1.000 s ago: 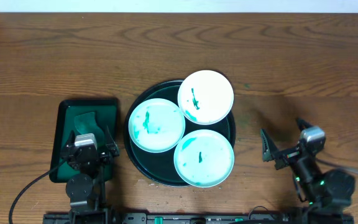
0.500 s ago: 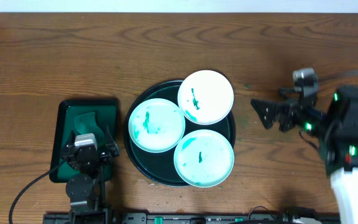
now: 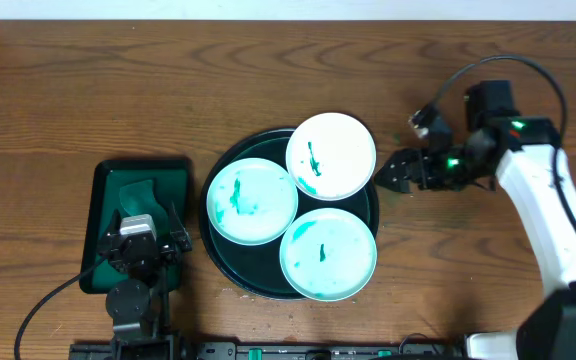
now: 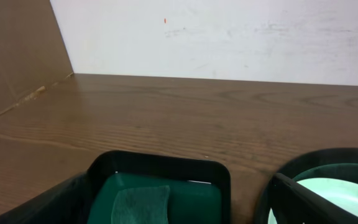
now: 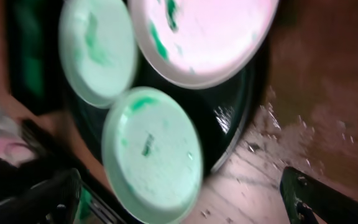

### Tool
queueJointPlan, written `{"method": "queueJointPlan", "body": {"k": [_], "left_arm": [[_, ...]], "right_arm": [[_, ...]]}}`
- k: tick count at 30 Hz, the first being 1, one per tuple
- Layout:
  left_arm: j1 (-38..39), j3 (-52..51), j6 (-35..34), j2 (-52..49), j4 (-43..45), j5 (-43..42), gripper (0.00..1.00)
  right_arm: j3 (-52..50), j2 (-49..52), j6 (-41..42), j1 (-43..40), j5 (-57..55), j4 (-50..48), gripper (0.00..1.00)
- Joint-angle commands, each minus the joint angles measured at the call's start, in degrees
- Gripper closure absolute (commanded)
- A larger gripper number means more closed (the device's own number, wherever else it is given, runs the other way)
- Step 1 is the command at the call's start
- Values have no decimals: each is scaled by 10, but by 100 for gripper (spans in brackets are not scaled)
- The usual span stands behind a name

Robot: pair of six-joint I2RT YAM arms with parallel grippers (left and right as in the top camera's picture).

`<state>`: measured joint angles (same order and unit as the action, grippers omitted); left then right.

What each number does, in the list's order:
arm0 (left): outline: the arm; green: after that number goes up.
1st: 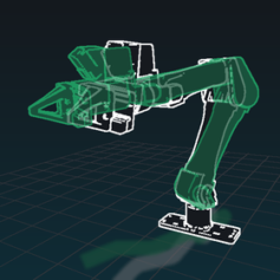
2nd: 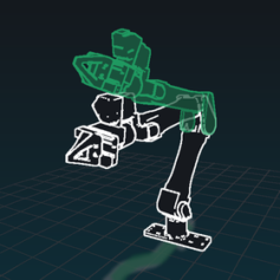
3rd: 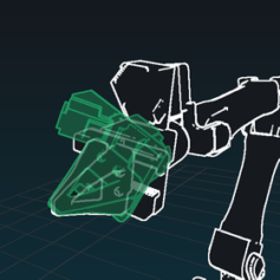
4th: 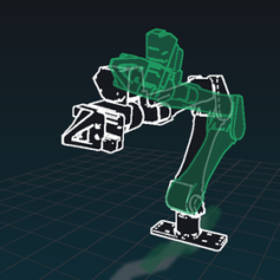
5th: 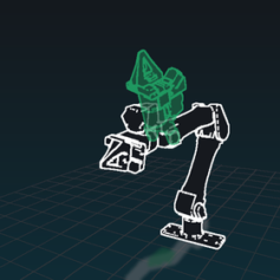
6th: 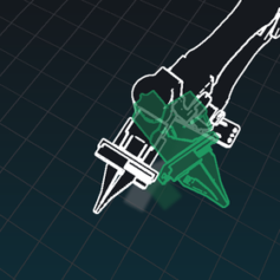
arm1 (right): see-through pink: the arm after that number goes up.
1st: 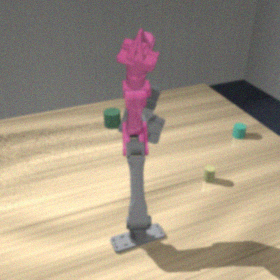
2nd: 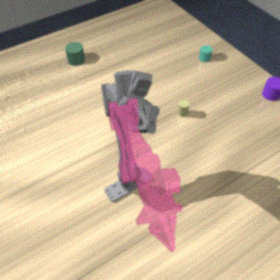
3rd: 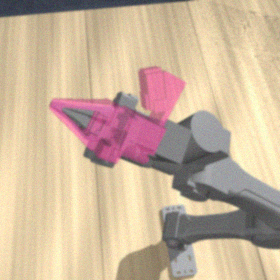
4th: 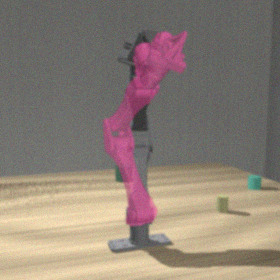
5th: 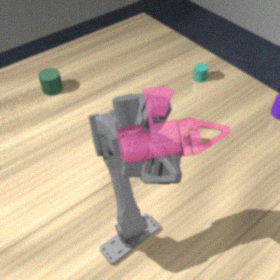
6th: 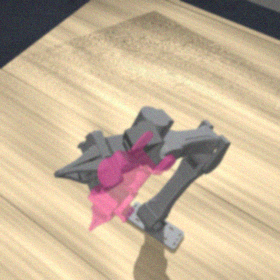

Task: Clean dirty plates on tray and stack at the side
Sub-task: 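Move the right gripper toward the top-right white plate rim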

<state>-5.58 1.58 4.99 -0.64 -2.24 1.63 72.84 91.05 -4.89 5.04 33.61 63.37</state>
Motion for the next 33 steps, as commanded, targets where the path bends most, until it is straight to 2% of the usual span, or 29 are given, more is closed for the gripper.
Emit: {"method": "queueJointPlan", "body": {"k": [1, 8, 20, 23, 33], "left_arm": [[-3, -14, 10, -1, -18, 3, 10], [-3, -14, 10, -1, -18, 3, 9], [-3, -14, 10, -1, -18, 3, 9], [-3, -14, 10, -1, -18, 3, 9], [-2, -14, 6, -1, 3, -2, 10]], "right_arm": [[17, 12, -13, 31, -86, 7, 1], [17, 12, -89, 102, -141, 4, 1], [17, 12, -78, 130, -85, -31, 1], [17, 12, -68, 130, -82, -30, 1], [17, 12, 37, 131, -59, -34, 1]]}}
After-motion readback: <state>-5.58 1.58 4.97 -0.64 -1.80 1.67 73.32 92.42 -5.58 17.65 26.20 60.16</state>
